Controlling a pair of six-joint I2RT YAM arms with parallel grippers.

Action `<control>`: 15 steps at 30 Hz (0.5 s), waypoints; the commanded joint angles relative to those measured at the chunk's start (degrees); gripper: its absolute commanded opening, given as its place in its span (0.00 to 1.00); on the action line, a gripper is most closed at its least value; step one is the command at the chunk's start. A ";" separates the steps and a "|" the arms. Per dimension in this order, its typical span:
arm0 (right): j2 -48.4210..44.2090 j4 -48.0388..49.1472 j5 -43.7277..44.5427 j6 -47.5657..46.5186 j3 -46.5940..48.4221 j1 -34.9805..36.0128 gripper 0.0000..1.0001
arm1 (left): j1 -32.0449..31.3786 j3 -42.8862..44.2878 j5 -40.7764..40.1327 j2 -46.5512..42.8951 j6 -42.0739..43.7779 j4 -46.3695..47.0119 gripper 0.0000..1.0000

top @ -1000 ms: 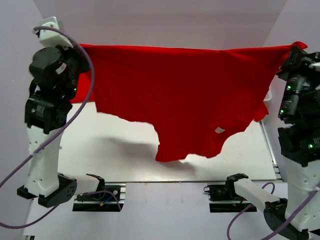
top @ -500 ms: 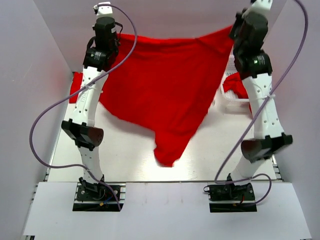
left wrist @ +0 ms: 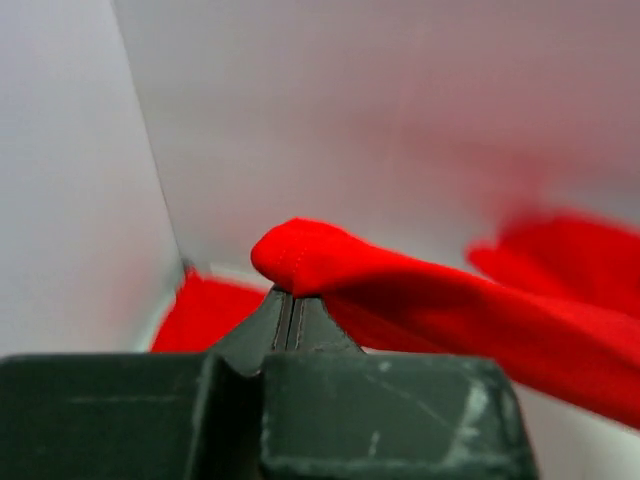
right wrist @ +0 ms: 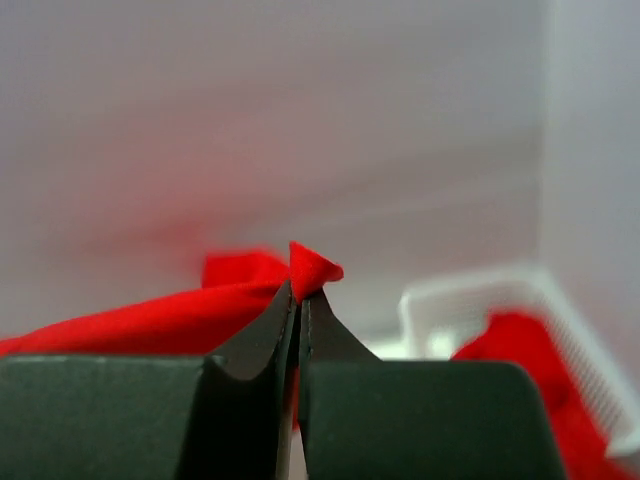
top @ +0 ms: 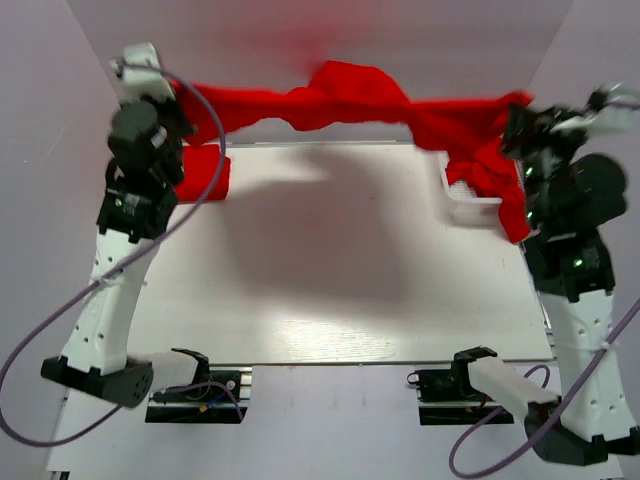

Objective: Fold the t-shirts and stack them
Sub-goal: Flatten out the tshirt

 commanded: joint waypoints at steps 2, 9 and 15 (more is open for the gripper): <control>-6.55 -4.34 -12.67 12.33 -26.09 -0.38 0.00 | -0.41 -23.55 6.39 -2.98 -10.98 -5.40 0.00; -16.33 -14.52 -22.45 19.57 -54.09 -0.20 0.00 | -0.41 -59.08 19.92 -12.82 -29.37 -10.41 0.00; -20.21 -24.11 -21.04 25.27 -63.79 -0.38 0.00 | -0.94 -76.67 28.97 -21.69 -40.01 -12.36 0.00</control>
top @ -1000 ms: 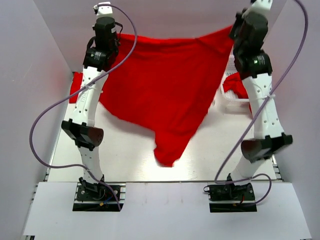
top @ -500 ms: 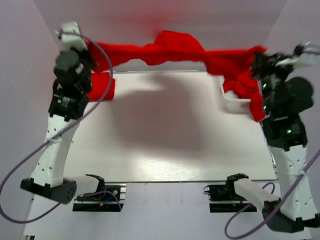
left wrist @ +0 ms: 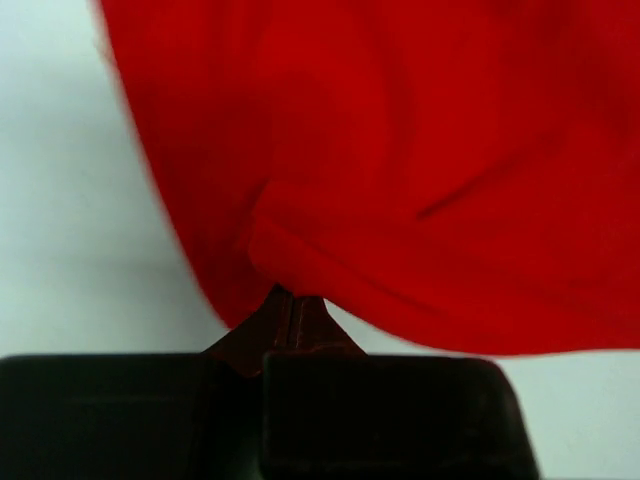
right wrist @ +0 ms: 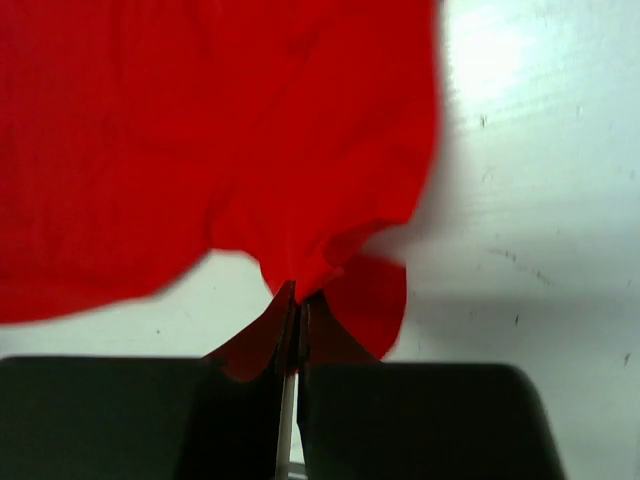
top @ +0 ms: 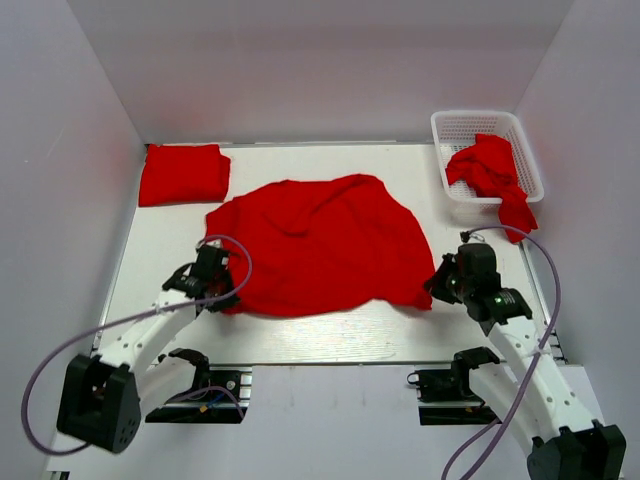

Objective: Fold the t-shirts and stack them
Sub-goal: Flatten out the tshirt

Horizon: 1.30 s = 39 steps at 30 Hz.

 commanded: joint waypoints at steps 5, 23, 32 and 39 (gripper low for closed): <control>0.03 -3.36 -2.18 8.23 -5.93 -0.29 0.00 | -0.33 -9.52 10.34 -6.22 -10.06 -0.72 0.00; 20.60 4.55 18.37 -2.30 38.36 -0.47 0.00 | 0.38 53.93 -5.90 17.69 -0.32 -15.63 0.00; 23.16 11.39 27.96 -19.33 81.39 -0.38 0.00 | 0.38 89.84 -8.06 14.61 15.82 -5.91 0.00; 17.53 17.11 30.07 -28.05 85.03 -0.20 0.00 | 0.38 93.29 -8.03 7.67 20.17 -1.34 0.00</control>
